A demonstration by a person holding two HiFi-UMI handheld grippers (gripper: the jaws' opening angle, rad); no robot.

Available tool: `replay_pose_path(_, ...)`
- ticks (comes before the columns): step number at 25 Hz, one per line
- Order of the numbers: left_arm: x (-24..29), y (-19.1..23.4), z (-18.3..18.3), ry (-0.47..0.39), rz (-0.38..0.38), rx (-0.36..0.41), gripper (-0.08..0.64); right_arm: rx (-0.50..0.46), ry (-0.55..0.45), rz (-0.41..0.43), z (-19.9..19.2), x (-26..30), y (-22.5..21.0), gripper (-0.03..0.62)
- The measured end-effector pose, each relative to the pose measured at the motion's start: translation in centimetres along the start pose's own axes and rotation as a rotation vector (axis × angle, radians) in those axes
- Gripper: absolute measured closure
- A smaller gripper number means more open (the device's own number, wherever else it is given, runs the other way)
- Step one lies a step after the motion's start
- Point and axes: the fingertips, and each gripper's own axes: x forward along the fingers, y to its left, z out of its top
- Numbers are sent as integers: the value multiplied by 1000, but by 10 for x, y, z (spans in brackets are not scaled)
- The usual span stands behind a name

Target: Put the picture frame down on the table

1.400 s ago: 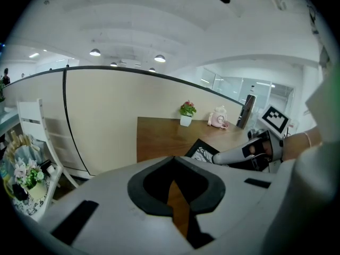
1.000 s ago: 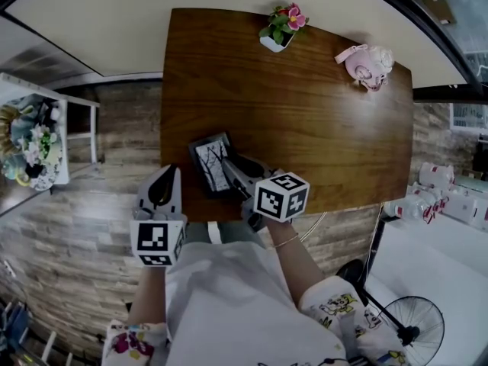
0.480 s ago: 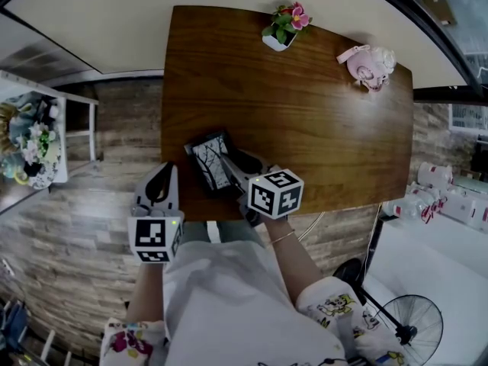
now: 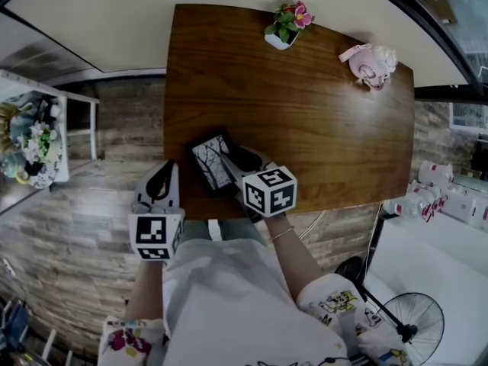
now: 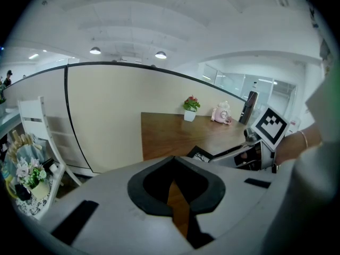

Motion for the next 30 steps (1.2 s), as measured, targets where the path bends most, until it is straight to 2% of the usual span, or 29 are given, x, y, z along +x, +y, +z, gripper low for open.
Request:
replay_pose_path(8,-2,2,-8,20,0,-3,555,-56,26,-27,-3,2,-1,453)
replay_pose_path(14,-4,3,-7,12,7,-5,555,-62,26,-33,-4,2,-1,449)
replay_pose_path(30,-14,0,13,-36,23,19,555,-63,-49,-42,11,-26,-3,448)
